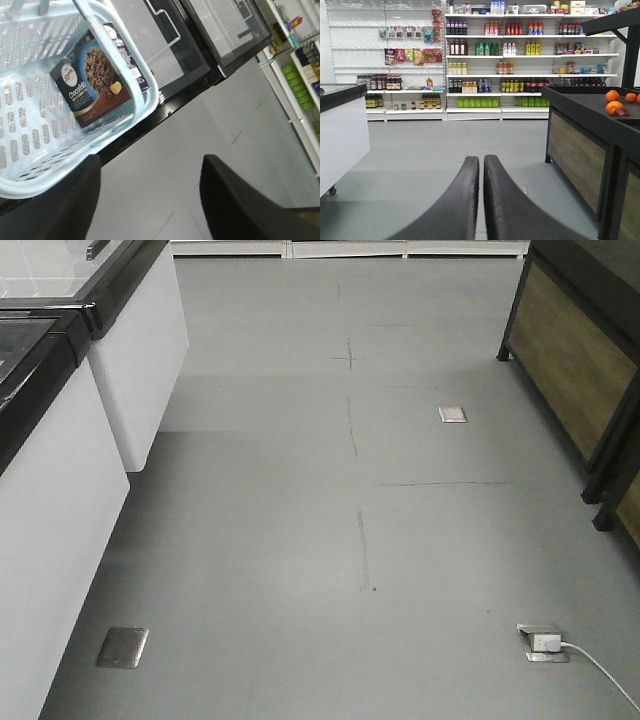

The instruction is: Left arm holds basket, right arm returns cookies

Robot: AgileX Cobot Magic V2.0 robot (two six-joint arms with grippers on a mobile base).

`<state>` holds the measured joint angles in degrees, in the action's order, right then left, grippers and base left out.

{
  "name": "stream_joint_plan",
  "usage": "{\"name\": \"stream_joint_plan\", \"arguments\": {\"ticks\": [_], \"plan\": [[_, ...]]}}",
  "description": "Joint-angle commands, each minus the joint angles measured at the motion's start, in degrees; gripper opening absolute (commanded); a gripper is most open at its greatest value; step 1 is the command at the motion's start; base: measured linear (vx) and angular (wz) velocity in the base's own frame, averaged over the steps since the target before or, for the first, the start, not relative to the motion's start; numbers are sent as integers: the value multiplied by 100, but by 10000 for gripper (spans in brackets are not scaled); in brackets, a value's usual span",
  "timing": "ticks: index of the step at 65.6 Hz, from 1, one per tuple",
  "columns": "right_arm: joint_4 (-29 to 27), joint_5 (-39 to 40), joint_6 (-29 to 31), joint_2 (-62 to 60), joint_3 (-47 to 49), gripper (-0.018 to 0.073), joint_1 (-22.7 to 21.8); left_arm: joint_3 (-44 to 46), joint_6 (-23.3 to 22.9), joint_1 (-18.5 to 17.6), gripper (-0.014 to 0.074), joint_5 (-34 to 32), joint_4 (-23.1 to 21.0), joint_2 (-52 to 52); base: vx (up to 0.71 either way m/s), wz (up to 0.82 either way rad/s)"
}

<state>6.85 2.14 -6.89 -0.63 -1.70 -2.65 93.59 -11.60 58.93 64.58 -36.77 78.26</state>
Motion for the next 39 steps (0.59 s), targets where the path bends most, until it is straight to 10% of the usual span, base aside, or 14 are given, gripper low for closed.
{"name": "stream_joint_plan", "arguments": {"ticks": [1,39], "plan": [[59,440,45,-69,-93,-6,-7,187,33,343,426,-224,-746,81,0,0],[59,440,45,-69,-93,-6,-7,187,859,750,491,-454,-2928,1460,0,0]]}}
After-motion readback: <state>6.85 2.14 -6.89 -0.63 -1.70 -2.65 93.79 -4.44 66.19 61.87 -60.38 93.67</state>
